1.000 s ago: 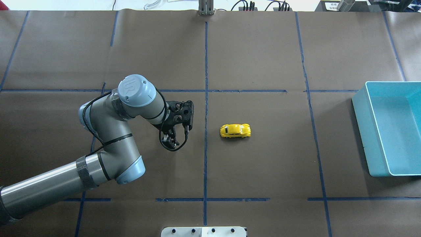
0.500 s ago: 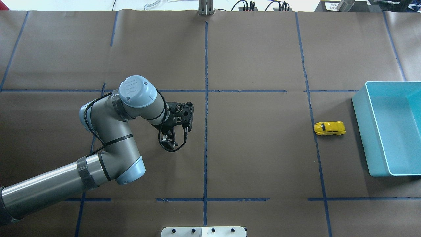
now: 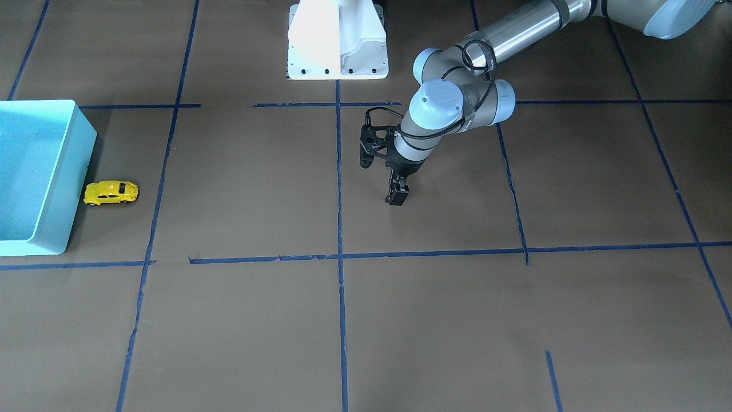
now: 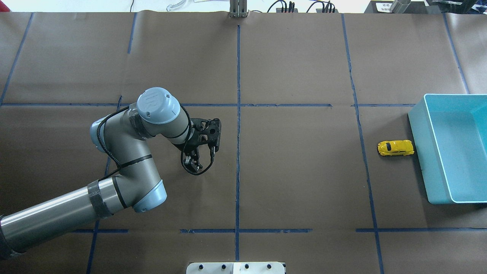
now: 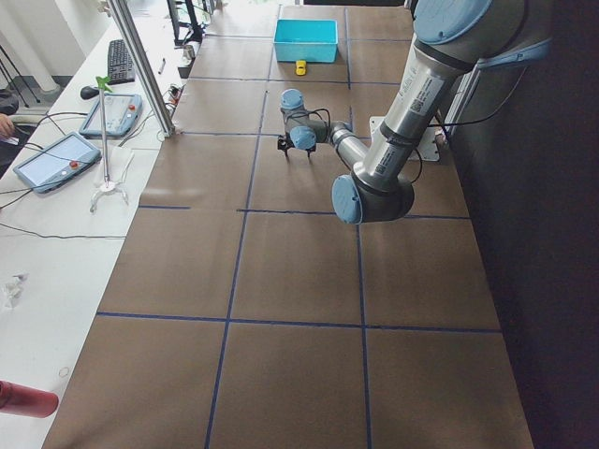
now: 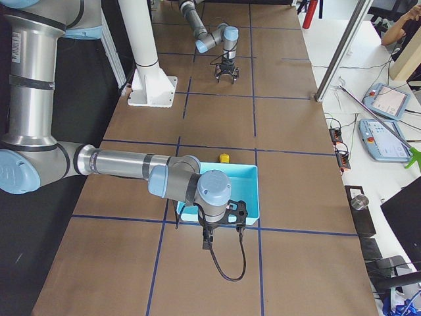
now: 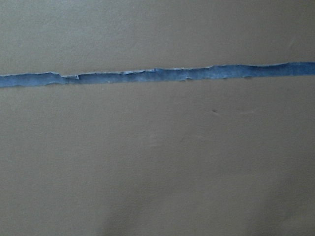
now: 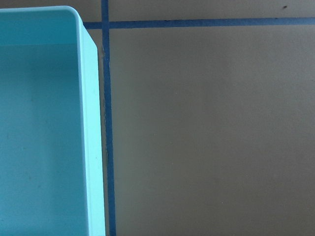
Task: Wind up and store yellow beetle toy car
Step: 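Raise the left gripper and withdraw it from the table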
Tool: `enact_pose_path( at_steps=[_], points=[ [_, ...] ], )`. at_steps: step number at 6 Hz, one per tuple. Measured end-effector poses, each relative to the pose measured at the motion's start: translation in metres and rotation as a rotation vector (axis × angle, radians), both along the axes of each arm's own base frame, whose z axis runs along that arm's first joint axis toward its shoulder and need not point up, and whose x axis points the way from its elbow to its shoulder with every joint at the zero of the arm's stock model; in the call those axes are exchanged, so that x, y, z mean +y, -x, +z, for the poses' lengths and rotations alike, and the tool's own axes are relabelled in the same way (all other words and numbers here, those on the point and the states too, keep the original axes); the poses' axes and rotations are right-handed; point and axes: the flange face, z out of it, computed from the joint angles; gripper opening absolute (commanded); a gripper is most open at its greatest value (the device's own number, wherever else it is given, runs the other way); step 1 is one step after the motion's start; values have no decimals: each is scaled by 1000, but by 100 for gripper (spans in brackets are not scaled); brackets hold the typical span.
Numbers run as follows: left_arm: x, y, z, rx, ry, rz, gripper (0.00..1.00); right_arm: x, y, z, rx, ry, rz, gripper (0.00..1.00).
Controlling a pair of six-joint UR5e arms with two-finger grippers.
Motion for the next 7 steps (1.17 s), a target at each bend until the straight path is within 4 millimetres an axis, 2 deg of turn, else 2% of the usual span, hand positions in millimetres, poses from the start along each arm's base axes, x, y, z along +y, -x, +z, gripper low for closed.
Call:
enact_pose_path(
  at_steps=[2, 4, 6, 7],
  points=[
    [-32, 26, 4, -54, 36, -56, 100, 0, 0, -1, 1, -5, -2, 100],
    [-73, 59, -10, -153, 114, -131, 100, -1, 0, -4, -5, -13, -3, 100],
    [-111, 110, -26, -226, 184, -215, 100, 2, 1, -4, -16, -14, -4, 100],
    [-125, 133, -16, -263, 217, -253, 100, 0, 1, -13, -11, -37, -8, 100]
  ],
)
